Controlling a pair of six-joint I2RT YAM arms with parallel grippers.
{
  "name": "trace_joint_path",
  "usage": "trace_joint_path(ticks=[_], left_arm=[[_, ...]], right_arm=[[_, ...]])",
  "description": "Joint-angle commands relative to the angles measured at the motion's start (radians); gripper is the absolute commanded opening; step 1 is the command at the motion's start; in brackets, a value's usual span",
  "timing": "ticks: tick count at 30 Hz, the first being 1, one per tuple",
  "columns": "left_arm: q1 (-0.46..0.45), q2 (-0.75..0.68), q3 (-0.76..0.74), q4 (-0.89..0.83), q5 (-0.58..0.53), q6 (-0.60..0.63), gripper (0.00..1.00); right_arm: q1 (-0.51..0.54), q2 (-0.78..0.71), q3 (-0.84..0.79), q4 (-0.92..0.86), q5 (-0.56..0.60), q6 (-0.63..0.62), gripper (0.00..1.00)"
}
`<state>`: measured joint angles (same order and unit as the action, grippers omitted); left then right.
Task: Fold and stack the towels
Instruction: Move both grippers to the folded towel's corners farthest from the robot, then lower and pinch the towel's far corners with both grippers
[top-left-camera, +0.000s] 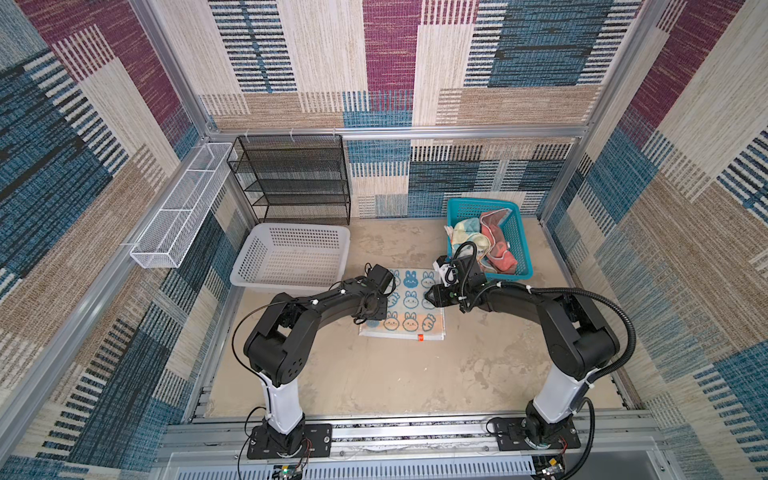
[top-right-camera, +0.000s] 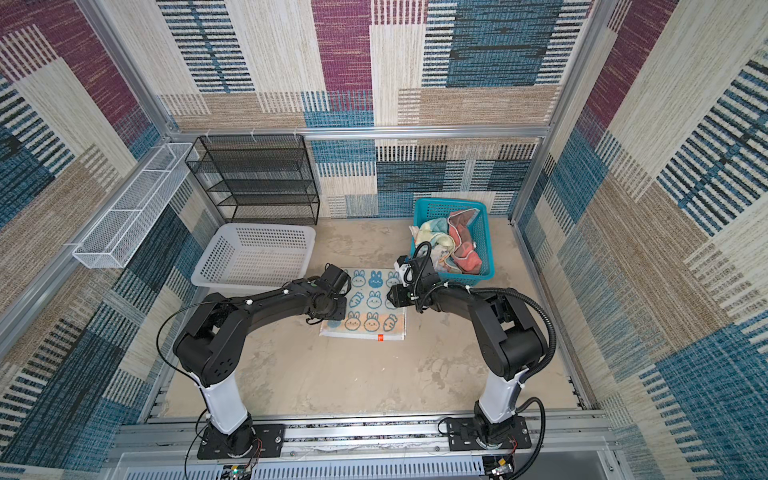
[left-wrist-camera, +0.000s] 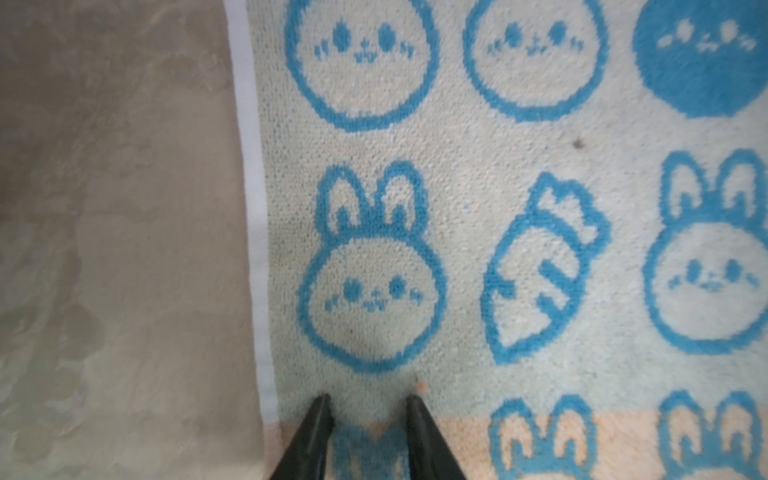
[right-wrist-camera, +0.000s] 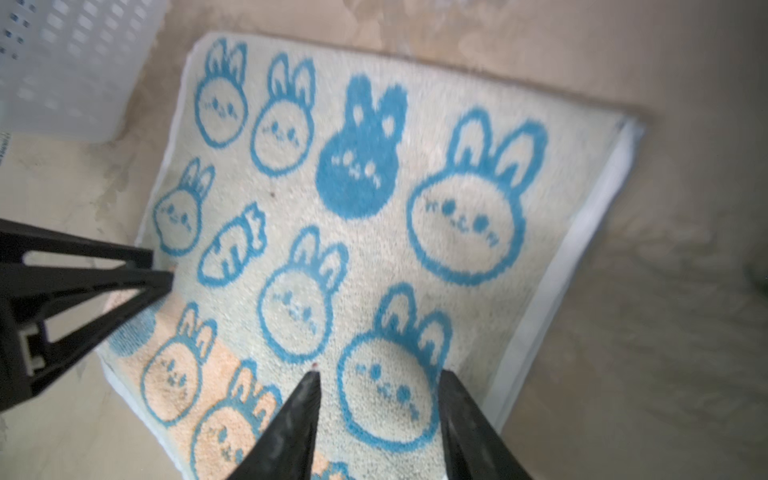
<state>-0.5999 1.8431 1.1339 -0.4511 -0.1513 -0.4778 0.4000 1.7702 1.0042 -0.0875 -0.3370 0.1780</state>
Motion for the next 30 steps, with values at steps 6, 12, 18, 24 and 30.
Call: trace_joint_path(ticks=[6, 12, 18, 24, 30], left_arm=[[-0.006, -0.039, -0.048, -0.095, 0.029, -0.049, 0.35], [-0.009, -0.067, -0.06, -0.094, 0.034, -0.053, 0.35], [-0.009, -0.107, -0.044, -0.09, 0.037, -0.029, 0.41], [-0.002, -0.124, 0.027, -0.084, 0.02, -0.008, 0.46], [0.054, -0.051, 0.166, -0.125, -0.053, 0.004, 0.48]], right_arm=[[0.006, 0.065, 0.193, -0.025, 0.094, -0.028, 0.5], [0.006, 0.161, 0.309, -0.073, 0.247, -0.02, 0.51], [-0.025, 0.162, 0.29, -0.091, 0.345, 0.009, 0.52], [-0.09, 0.101, 0.205, -0.077, 0.372, 0.008, 0.53], [-0.094, 0.089, 0.225, -0.087, 0.31, -0.035, 0.51]])
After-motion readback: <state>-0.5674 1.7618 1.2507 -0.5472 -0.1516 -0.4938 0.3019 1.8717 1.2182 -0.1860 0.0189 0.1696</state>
